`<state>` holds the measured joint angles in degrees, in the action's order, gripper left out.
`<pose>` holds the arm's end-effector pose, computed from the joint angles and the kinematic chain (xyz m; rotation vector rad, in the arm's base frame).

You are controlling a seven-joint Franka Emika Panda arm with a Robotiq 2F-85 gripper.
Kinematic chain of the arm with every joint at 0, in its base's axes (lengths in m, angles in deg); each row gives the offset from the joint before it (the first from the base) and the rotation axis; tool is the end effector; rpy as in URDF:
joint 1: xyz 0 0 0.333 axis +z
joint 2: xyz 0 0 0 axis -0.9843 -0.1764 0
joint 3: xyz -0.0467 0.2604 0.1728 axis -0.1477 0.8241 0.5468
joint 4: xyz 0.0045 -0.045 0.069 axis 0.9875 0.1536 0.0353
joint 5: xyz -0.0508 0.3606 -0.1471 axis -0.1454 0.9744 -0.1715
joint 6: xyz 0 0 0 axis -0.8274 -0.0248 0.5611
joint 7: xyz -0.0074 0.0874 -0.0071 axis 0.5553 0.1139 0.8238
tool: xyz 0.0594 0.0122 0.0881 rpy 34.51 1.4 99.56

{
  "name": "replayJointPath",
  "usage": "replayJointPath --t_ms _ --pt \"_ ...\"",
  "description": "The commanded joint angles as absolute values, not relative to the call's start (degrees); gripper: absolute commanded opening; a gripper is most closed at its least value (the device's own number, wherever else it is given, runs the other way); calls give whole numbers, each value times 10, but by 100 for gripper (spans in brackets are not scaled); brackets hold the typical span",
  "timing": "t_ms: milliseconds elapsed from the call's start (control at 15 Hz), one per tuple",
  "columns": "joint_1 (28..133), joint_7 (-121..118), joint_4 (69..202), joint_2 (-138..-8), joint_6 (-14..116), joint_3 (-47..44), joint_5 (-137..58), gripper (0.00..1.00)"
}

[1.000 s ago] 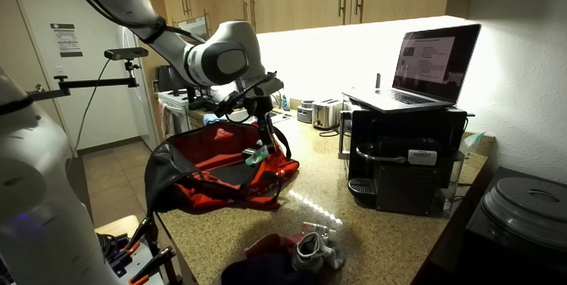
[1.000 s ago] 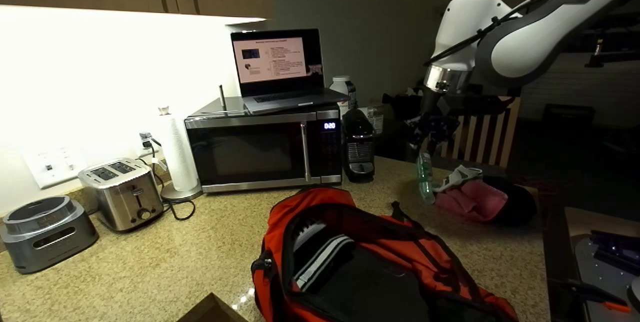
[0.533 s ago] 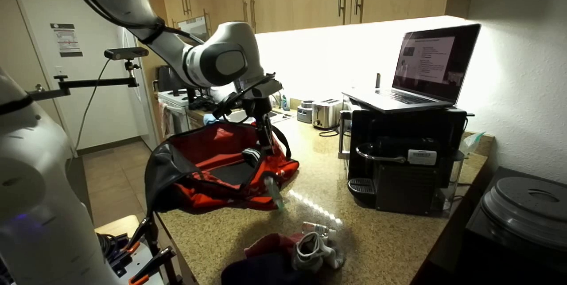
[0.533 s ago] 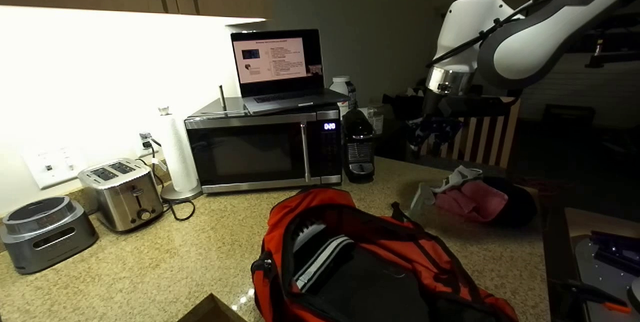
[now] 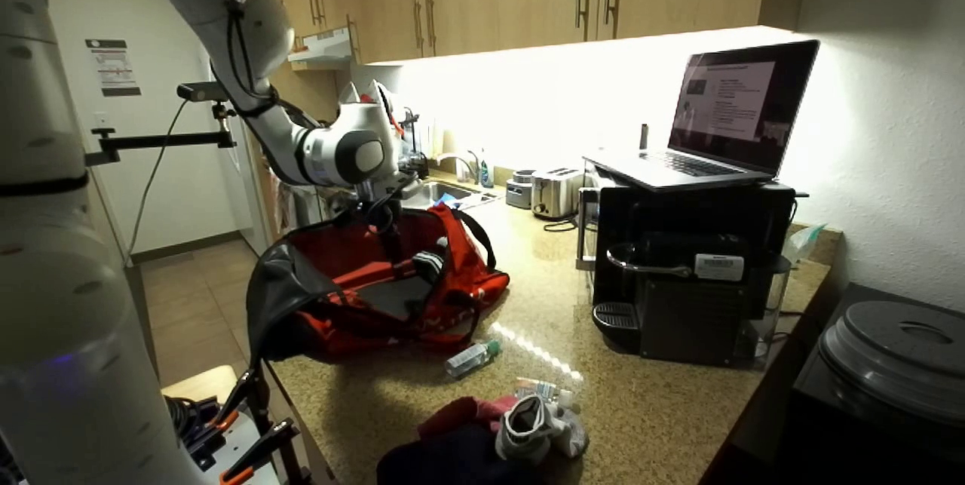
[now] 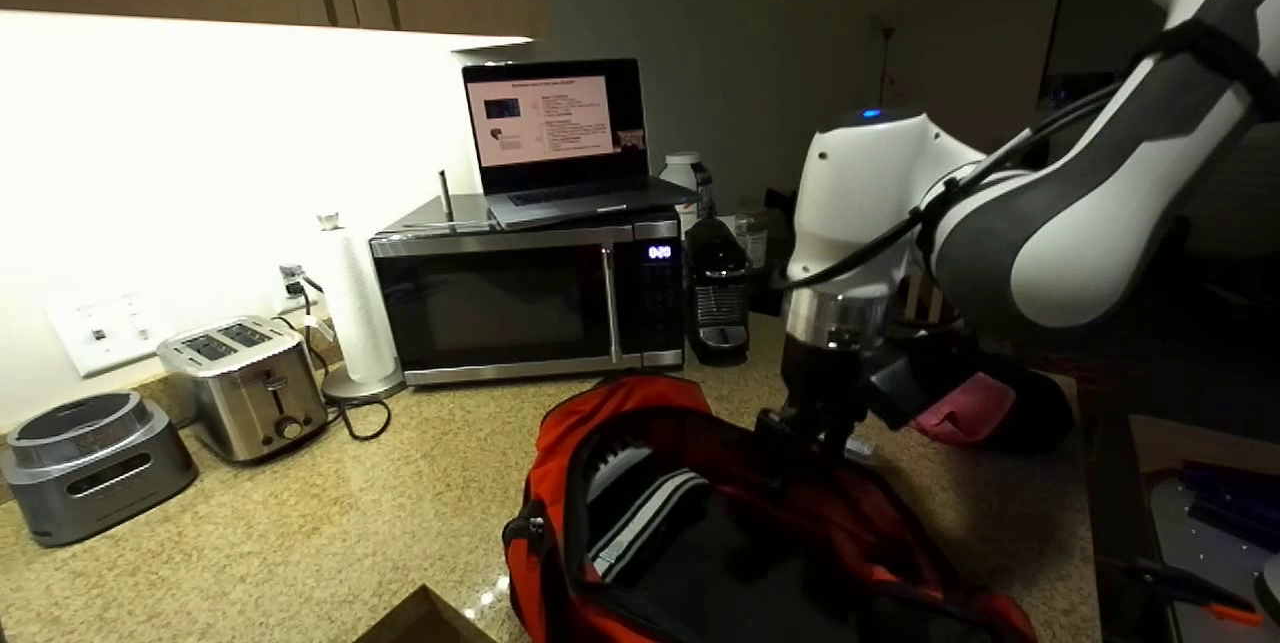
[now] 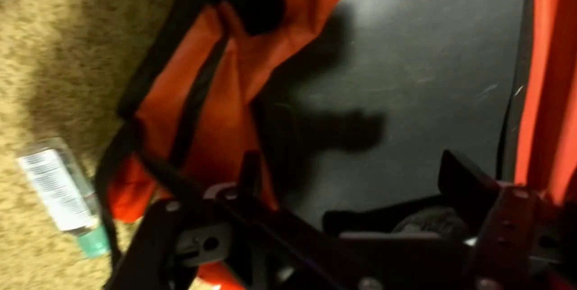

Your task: Remove the bottle out of the bag

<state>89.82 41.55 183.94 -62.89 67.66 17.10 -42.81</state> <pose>0.4437 0.2080 0.2636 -3.0777 0.4747 -0.1270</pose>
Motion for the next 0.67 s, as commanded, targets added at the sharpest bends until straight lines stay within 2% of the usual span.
replayJointPath --t_ms 0,267,600 --pt "945 344 1728 -768 687 172 -420 100" --pt "955 212 1650 -830 648 172 -380 100" --pt "954 161 1652 -810 615 145 -343 100"
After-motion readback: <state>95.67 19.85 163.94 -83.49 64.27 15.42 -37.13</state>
